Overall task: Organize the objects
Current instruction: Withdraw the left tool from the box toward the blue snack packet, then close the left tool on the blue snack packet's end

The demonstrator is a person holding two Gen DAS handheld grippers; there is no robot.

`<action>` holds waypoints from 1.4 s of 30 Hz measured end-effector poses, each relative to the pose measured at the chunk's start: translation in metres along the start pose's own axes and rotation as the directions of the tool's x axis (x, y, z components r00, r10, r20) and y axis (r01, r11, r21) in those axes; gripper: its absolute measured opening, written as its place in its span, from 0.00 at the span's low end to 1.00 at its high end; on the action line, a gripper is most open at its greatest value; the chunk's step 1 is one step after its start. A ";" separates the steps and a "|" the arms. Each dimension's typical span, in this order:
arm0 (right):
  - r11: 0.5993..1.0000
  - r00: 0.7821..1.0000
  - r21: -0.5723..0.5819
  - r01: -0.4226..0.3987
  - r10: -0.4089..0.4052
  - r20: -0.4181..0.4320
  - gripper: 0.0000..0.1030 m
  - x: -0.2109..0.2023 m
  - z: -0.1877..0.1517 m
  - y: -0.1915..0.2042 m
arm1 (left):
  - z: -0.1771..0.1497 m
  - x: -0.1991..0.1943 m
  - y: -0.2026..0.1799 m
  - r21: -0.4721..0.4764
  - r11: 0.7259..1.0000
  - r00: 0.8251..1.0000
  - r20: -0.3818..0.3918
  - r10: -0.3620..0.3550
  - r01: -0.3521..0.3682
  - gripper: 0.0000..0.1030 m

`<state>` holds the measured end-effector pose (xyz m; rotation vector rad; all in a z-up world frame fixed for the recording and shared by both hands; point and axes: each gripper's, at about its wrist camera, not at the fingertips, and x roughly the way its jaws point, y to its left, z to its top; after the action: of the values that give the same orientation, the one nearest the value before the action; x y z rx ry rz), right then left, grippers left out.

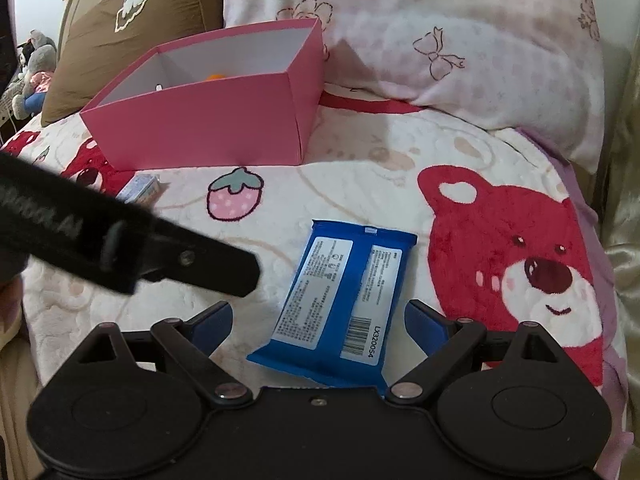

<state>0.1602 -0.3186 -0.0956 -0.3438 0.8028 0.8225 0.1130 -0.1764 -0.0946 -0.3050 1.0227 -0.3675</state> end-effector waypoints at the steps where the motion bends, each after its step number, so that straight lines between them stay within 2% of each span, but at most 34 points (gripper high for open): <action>1: 1.000 1.000 -0.007 0.002 -0.002 0.002 0.91 0.000 -0.001 0.000 | 0.001 0.004 0.001 -0.013 1.000 1.000 -0.010 0.006 -0.006 0.91; 3: 0.999 0.999 -0.020 0.027 -0.026 0.030 0.86 -0.001 -0.002 0.002 | 0.001 0.012 0.003 -0.036 0.999 1.000 -0.026 0.000 0.000 0.91; 6: 0.997 0.995 -0.021 0.068 -0.066 0.077 0.86 -0.004 -0.004 0.001 | 0.000 0.020 0.006 -0.058 0.998 1.000 -0.024 -0.009 0.008 0.90; 9: 0.999 0.997 -0.010 0.051 -0.050 0.056 0.86 0.003 -0.005 -0.002 | -0.002 0.027 0.004 -0.044 0.999 1.000 -0.014 -0.023 0.022 0.89; 12: 0.999 0.998 -0.015 0.043 -0.043 0.038 0.86 0.010 -0.009 -0.002 | -0.002 0.037 -0.002 -0.007 1.000 0.999 -0.040 -0.018 0.017 0.87; 15: 1.000 1.000 0.007 0.007 -0.007 -0.006 0.77 0.017 -0.010 -0.003 | -0.002 0.044 -0.007 0.019 1.000 0.999 -0.041 -0.010 0.011 0.80; 20: 0.998 1.000 0.058 -0.002 0.002 -0.008 0.76 0.019 -0.011 -0.008 | -0.002 0.054 -0.007 0.000 1.000 0.999 -0.046 -0.026 0.026 0.59; 26: 0.997 1.000 0.080 -0.012 0.013 -0.018 0.73 0.025 -0.013 -0.011 | -0.006 0.062 -0.003 -0.020 0.999 0.999 -0.017 -0.034 0.034 0.40; 28: 0.997 1.000 0.083 -0.007 0.009 -0.021 0.71 0.025 -0.013 -0.010 | -0.007 0.064 -0.004 -0.004 0.999 0.999 -0.005 -0.036 0.036 0.37; 32: 0.996 1.000 0.093 0.002 0.000 -0.025 0.70 0.029 -0.013 -0.010 | -0.007 0.067 -0.004 -0.015 0.999 0.999 -0.002 -0.050 0.050 0.33; 38: 0.991 1.000 0.137 0.000 0.004 -0.027 0.72 0.037 -0.016 -0.014 | -0.009 0.069 0.002 -0.055 0.996 0.997 0.002 -0.075 0.075 0.33; 42: 0.994 0.999 0.110 0.028 -0.025 -0.029 0.75 0.040 -0.016 -0.006 | -0.008 0.071 0.011 -0.106 0.988 0.993 -0.009 -0.113 0.112 0.33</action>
<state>0.1735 -0.3111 -0.1363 -0.2675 0.8638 0.7464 0.1416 -0.1977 -0.1579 -0.4569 1.0440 -0.4192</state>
